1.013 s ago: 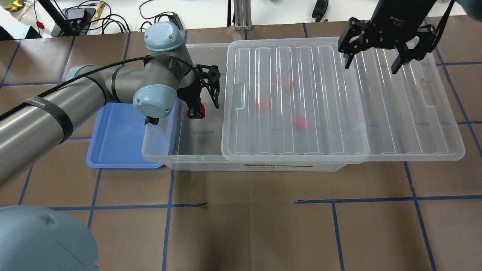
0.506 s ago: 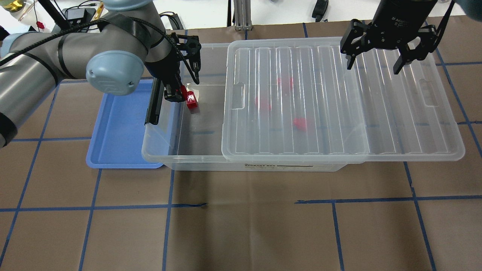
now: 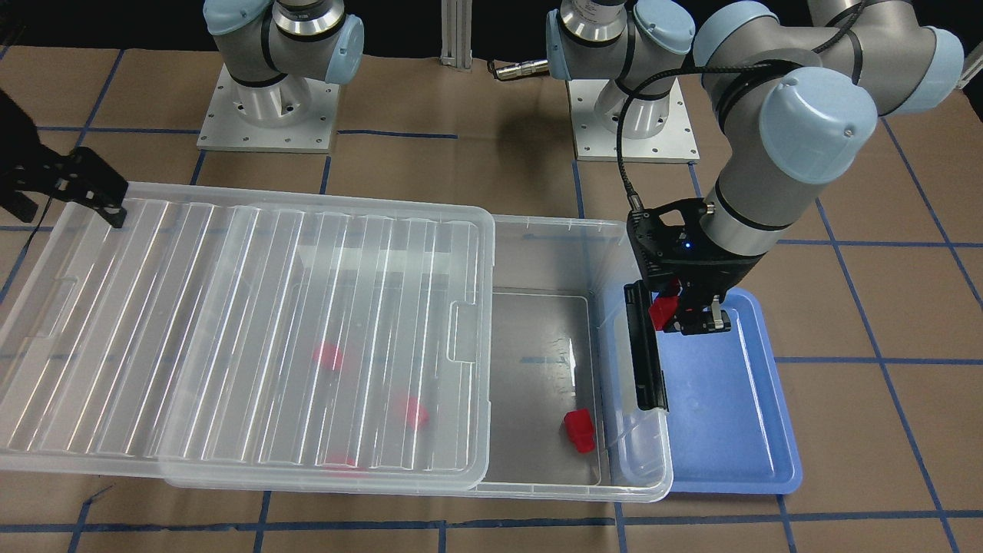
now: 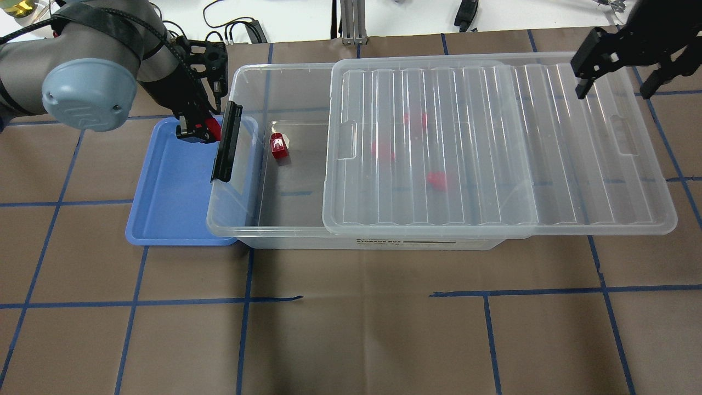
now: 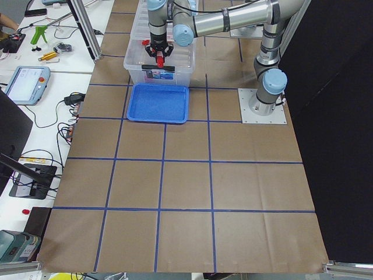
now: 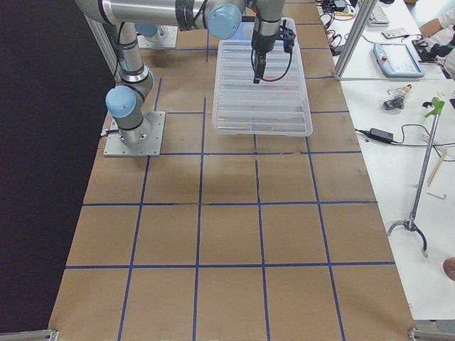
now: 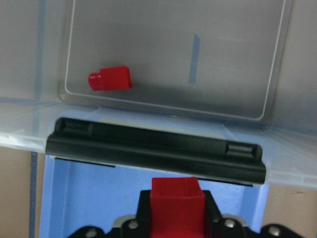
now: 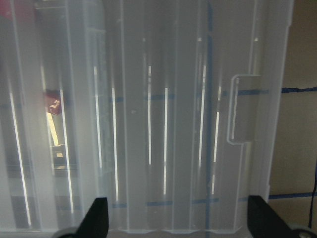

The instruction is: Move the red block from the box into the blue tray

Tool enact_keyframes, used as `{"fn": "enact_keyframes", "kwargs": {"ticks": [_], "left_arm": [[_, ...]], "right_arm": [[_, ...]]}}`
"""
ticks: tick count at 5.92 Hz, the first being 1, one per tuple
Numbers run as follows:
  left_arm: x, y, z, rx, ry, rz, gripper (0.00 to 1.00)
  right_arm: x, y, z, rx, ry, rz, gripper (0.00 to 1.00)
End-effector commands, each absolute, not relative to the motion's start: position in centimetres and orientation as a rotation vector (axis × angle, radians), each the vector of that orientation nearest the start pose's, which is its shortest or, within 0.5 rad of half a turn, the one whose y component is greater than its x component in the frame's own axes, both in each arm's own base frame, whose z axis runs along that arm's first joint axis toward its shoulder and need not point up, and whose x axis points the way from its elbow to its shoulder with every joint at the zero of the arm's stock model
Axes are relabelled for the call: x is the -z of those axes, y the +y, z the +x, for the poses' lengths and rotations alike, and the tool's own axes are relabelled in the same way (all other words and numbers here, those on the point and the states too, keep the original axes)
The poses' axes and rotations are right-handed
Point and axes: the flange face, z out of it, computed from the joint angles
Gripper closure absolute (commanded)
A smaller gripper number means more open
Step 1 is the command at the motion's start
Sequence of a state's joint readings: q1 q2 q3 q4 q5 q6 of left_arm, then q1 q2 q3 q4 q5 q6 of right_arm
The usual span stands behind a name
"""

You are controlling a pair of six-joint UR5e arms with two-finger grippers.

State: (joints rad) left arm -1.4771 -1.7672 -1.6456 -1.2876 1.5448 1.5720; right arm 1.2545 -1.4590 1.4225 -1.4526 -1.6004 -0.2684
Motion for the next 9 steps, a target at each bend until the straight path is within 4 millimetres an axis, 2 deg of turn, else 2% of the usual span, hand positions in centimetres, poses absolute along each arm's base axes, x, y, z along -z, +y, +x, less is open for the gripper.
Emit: {"fn": "enact_keyframes", "kwargs": {"ticks": [1,2,3,4,5,6,7,8,9], "left_arm": [[-33.1,-56.4,-2.6,0.034,2.313,2.152,0.88],[-29.9,-55.9,-0.6,0.037,2.289,2.176,0.88],[-26.2,-56.2,-0.4,0.048,2.218,2.228,0.88],[-23.9,-56.6,-0.2,0.05,2.204,2.242,0.88],[-21.4,-56.8,-0.2,0.029,2.228,2.252,0.87],[-19.9,-57.3,0.0,0.031,2.229,2.243,0.85],[-19.7,-57.3,-0.1,0.029,2.228,2.248,0.85],[-19.7,-57.4,-0.1,0.027,2.229,2.249,0.72],[-19.5,-57.4,0.0,0.025,2.236,2.246,0.44]], "right_arm": [[-45.2,-55.3,-14.5,-0.211,3.239,0.154,0.0],[-41.0,-55.3,-18.5,-0.227,3.25,0.14,0.0],[-37.8,-54.1,-21.5,-0.183,3.261,0.193,0.0],[-35.4,-53.3,-22.0,-0.173,3.262,0.209,0.0],[-35.1,-52.7,-21.5,-0.169,3.25,0.221,0.0],[-34.8,-53.0,-20.7,-0.138,3.196,0.213,0.0],[-34.8,-53.3,-19.5,-0.104,3.148,0.197,0.0],[-34.4,-53.5,-17.9,-0.101,3.129,0.162,0.0],[-34.2,-53.3,-16.3,-0.108,3.126,0.15,0.0]]}}
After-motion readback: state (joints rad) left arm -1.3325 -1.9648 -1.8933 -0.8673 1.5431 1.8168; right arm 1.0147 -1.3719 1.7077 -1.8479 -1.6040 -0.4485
